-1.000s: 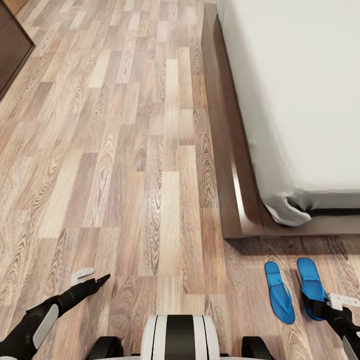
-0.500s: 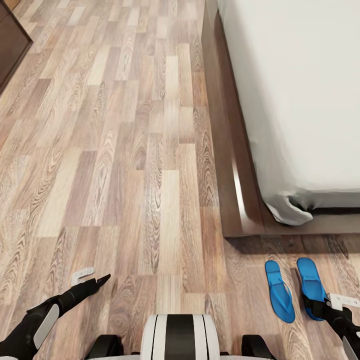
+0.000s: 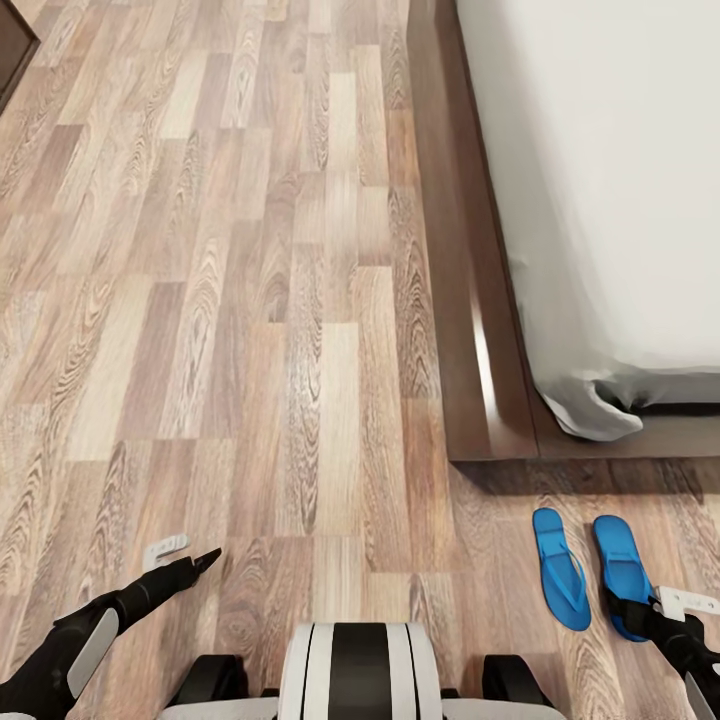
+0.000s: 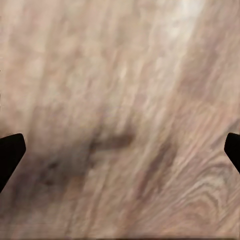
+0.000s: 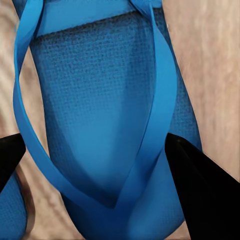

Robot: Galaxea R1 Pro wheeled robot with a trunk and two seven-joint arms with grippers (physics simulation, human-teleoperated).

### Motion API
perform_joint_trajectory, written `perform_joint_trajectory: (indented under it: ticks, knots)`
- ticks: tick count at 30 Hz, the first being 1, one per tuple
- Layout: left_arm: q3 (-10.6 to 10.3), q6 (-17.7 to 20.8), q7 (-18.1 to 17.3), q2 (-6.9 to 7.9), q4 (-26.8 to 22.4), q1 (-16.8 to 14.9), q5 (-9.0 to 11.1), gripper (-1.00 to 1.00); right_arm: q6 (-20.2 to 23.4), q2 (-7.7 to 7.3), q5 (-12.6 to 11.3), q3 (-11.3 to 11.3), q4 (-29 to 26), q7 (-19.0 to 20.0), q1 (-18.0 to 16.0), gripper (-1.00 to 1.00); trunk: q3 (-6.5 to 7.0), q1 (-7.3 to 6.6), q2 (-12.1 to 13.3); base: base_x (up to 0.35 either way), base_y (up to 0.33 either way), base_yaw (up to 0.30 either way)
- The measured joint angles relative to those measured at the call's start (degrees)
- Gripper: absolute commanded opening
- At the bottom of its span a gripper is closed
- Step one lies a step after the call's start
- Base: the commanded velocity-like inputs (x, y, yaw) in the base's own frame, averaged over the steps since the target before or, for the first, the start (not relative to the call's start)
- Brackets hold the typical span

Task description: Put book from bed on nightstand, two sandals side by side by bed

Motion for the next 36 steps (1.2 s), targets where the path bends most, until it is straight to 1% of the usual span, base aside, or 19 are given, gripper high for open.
perform_joint_trajectory:
  ticks: [8, 10, 16, 18, 21, 27, 31, 36]
  knots:
    - [0.1, -0.2, 0.0, 0.04, -0.1, -0.1, -0.1, 1.00, 0.0, 0.00, 0.0, 0.0, 0.0, 0.0, 0.0, -1.00, -1.77, 0.19, -0.1, 0.000, 0.000, 0.000]
    - [0.1, -0.4, -0.1, 0.41, -0.1, -0.1, 0.0, 1.00, 0.0, 0.00, 0.0, 0.0, 0.0, 0.0, 0.0, -1.00, -2.21, 0.24, -0.1, 0.000, 0.000, 0.000]
    - [0.2, -0.5, -0.1, 0.38, -0.1, -0.1, 0.0, 1.00, 0.0, 0.00, 0.0, 0.0, 0.0, 0.0, 0.0, -1.00, -2.22, 0.24, -0.1, 0.016, 0.000, 0.000]
    - [0.1, 0.3, 0.0, 0.49, 0.0, 0.1, -0.9, 1.00, 0.0, 0.00, 0.0, 0.0, 0.0, 0.0, 0.0, -1.00, -2.22, 0.22, -0.1, 0.223, 0.000, 0.000]
    - [0.1, 0.1, 0.1, 0.27, 0.0, 1.1, -0.8, 1.00, 0.0, 0.00, 0.0, -0.1, -0.1, 0.0, 0.0, -1.00, -2.22, 0.23, -0.1, 0.136, 0.000, 0.000]
    - [0.1, 0.1, 0.1, 0.17, 0.0, 1.5, -0.8, 1.00, 0.0, 0.00, 0.0, -0.1, -0.1, 0.0, 0.0, -1.00, -2.22, 0.23, -0.1, 0.057, 0.000, 0.000]
    - [0.0, 0.3, 0.1, 0.04, 0.0, 2.6, -0.8, 1.00, 0.0, 0.00, 0.0, -0.1, -0.1, 0.0, 0.0, -1.00, -2.22, 0.23, -0.1, 0.155, 0.000, 0.000]
    - [-0.1, 0.3, 0.1, -0.01, 0.0, 2.8, -0.8, 1.00, 0.0, 0.00, 0.0, -0.1, -0.1, 0.0, 0.0, -1.00, -2.23, 0.25, -0.1, 0.020, 0.000, 0.000]
